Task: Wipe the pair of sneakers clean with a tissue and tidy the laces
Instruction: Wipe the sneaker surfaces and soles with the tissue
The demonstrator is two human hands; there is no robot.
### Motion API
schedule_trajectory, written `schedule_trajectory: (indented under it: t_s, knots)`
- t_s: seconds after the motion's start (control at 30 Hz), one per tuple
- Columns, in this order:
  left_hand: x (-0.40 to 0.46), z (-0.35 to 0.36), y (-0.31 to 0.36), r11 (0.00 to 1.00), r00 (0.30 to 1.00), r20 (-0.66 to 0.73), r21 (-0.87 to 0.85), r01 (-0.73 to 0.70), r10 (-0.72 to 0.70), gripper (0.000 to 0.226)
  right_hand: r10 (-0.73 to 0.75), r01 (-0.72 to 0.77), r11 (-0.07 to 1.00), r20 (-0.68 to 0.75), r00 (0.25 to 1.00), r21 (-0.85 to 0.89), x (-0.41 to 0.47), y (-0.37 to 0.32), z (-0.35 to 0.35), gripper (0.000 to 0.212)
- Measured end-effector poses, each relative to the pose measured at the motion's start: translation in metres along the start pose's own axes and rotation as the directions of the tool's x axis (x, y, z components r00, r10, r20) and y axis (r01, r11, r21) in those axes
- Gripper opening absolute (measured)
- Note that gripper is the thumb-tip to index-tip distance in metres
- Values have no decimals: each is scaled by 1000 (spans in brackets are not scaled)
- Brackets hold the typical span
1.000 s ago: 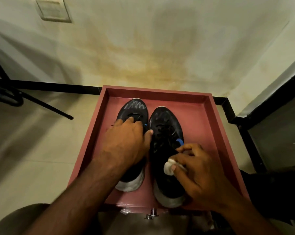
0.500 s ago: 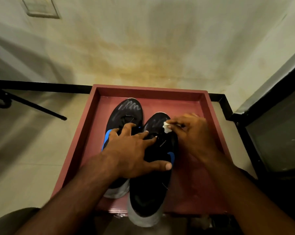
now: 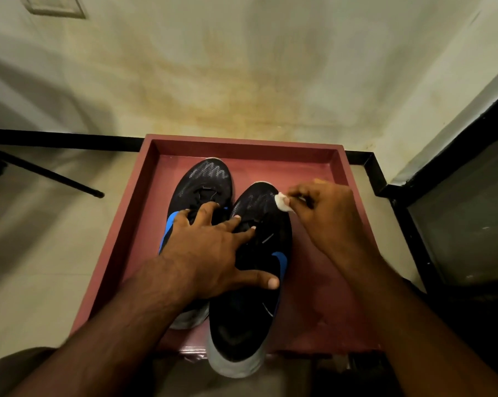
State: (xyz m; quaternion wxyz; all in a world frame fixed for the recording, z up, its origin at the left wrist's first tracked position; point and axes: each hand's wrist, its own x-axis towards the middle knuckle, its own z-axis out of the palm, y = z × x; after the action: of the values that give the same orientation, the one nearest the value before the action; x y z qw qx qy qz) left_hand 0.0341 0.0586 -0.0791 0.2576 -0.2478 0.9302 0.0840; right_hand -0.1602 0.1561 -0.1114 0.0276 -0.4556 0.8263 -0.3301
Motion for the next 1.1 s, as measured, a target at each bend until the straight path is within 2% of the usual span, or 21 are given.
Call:
schedule_trajectory:
  t_s: [0.07, 0.2, 0.27, 0.37, 0.4, 0.43, 0.5, 0.53, 0.57, 0.63, 0.73, 0.9, 0.93, 0.97, 1.03, 1.07, 1.1]
  knots:
    - [-1, 3, 2, 1000, 1000, -19, -9, 16, -17, 113, -31, 34, 998, 53, 998, -57, 9, -2, 12, 16]
    - [-1, 9, 1, 999, 997, -68, -23, 31, -33, 115, 105, -30, 973, 324, 940, -227, -3, -15, 18, 22]
    - [-2, 10, 2, 999, 996, -78, -13, 33, -34, 117, 143, -70, 980, 417, 898, -186, -12, -18, 4, 18]
    - [-1, 8, 4, 1000, 997, -77, -5, 29, -30, 119, 152, -92, 987, 589, 794, -130, -23, -13, -15, 13]
    - [-1, 8, 4, 1000, 997, -71, -10, 25, -25, 119, 144, -95, 989, 576, 805, -115, -23, -12, -15, 12]
    - [-1, 8, 4, 1000, 998, -67, -16, 20, -21, 119, 127, -96, 992, 500, 857, -87, -20, -11, -13, 11]
    - [-2, 7, 3, 1000, 998, -67, -23, 12, -13, 116, 76, -67, 997, 219, 973, -50, -6, -8, -2, 13]
    - [-2, 7, 3, 1000, 998, -66, -24, 13, -14, 115, 38, -30, 998, 122, 992, -61, 2, -9, 4, 15]
    - [-2, 8, 4, 1000, 998, -68, -23, 16, -17, 115, 11, -4, 996, 91, 996, -86, 7, -10, 11, 17]
    - [-2, 8, 3, 999, 997, -72, -32, 27, -29, 114, 34, -4, 987, 179, 983, -164, 12, -15, 20, 21]
    - [0, 8, 2, 998, 997, -70, -52, 24, -27, 115, 137, -19, 955, 380, 915, -297, 3, -27, 10, 18]
    - [0, 7, 4, 999, 998, -54, -26, 23, -24, 115, 206, 25, 945, 652, 730, -326, -8, -34, -19, 16]
    - [1, 7, 4, 999, 998, -59, -28, 23, -25, 115, 199, 15, 951, 650, 733, -309, -7, -32, -20, 15]
    - [1, 7, 3, 999, 998, -60, -33, 22, -24, 115, 184, -16, 961, 599, 779, -275, -4, -31, -18, 15]
    - [0, 8, 3, 999, 998, -59, -41, 20, -22, 115, 125, -65, 978, 307, 943, -201, 6, -23, -6, 16]
    - [0, 8, 3, 999, 998, -62, -44, 23, -25, 116, 91, -58, 979, 167, 982, -194, 10, -21, 0, 19]
    - [-1, 9, 3, 999, 997, -67, -48, 26, -29, 115, 59, -33, 975, 114, 992, -221, 13, -21, 7, 21]
